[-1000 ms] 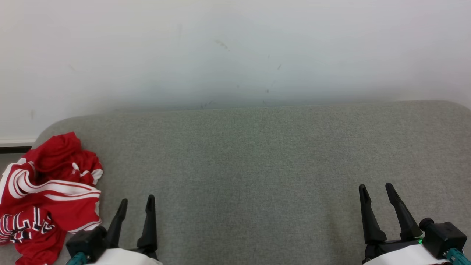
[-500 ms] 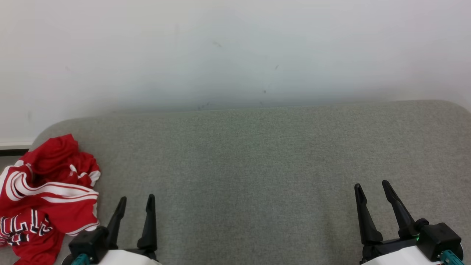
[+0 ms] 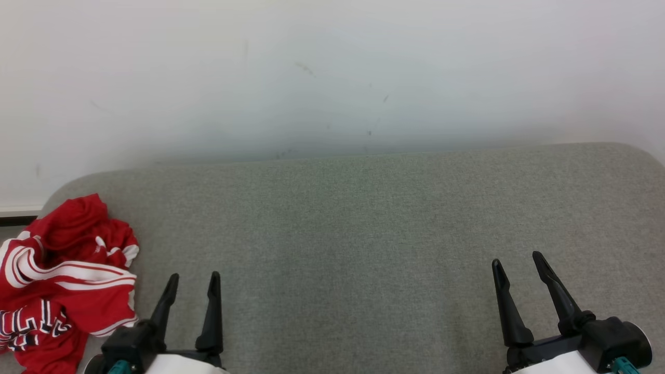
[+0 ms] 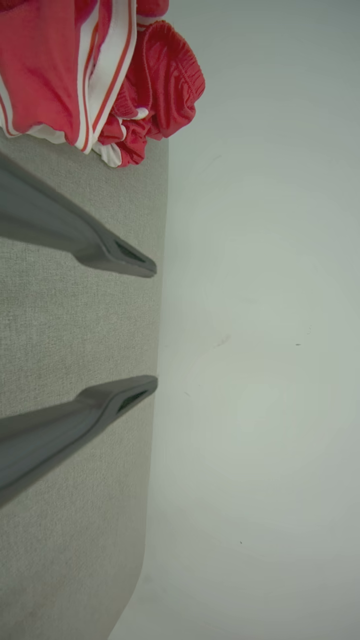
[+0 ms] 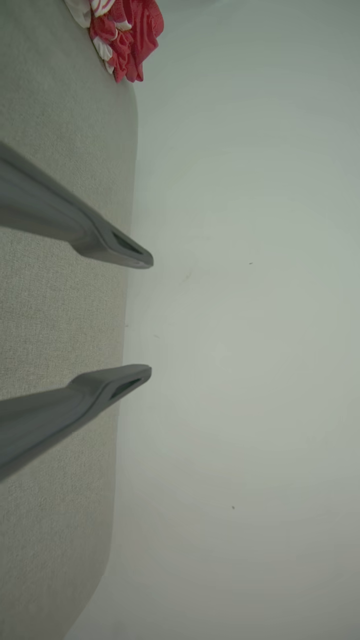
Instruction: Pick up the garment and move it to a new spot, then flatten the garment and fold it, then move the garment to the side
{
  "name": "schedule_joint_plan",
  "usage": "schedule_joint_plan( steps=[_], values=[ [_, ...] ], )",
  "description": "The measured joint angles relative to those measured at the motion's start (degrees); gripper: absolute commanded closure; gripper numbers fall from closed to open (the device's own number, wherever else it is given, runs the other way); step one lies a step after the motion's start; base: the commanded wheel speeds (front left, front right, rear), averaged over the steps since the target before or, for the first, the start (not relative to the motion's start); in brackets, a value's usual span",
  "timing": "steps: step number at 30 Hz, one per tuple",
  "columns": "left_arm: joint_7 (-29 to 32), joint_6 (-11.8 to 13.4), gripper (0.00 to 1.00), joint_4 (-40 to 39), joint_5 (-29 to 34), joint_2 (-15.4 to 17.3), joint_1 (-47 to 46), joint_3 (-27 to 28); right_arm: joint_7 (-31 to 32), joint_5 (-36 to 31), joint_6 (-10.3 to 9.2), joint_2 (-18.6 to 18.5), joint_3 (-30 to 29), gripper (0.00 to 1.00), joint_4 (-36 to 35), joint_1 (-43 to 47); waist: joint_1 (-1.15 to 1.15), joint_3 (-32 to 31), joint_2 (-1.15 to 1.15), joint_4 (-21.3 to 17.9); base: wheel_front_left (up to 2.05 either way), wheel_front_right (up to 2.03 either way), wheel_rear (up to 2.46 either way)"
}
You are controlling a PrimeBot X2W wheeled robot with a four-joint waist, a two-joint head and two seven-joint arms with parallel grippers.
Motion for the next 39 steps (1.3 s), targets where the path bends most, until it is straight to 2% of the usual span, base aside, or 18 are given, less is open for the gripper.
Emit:
schedule_joint_plan(
  steps=[9, 28, 39],
  values=[
    [-0.92, -0.18, 0.00, 0.13, 2.61, -0.08, -0.01, 0.12, -0.88, -2.58, 0.00, -0.04, 0.46, 0.00, -0.36, 0.00, 0.00, -0.03, 0.00, -0.06, 0.00, 0.00, 0.00],
    [-0.92, 0.12, 0.00, 0.51, 1.98, -0.12, -0.02, -0.31, -0.98, -2.13, 0.00, -0.10, 0.00, 0.00, -0.44, 0.13, 0.00, -0.25, 0.00, 0.30, 0.00, 0.00, 0.00],
    [-0.92, 1.47, 0.00, 1.91, 1.76, -0.15, -0.29, 0.64, -0.99, -0.93, 0.00, -0.12, 1.80, 0.00, -0.60, 0.65, 0.00, -0.46, 0.00, 4.43, 0.00, 0.00, 0.00]
  ],
)
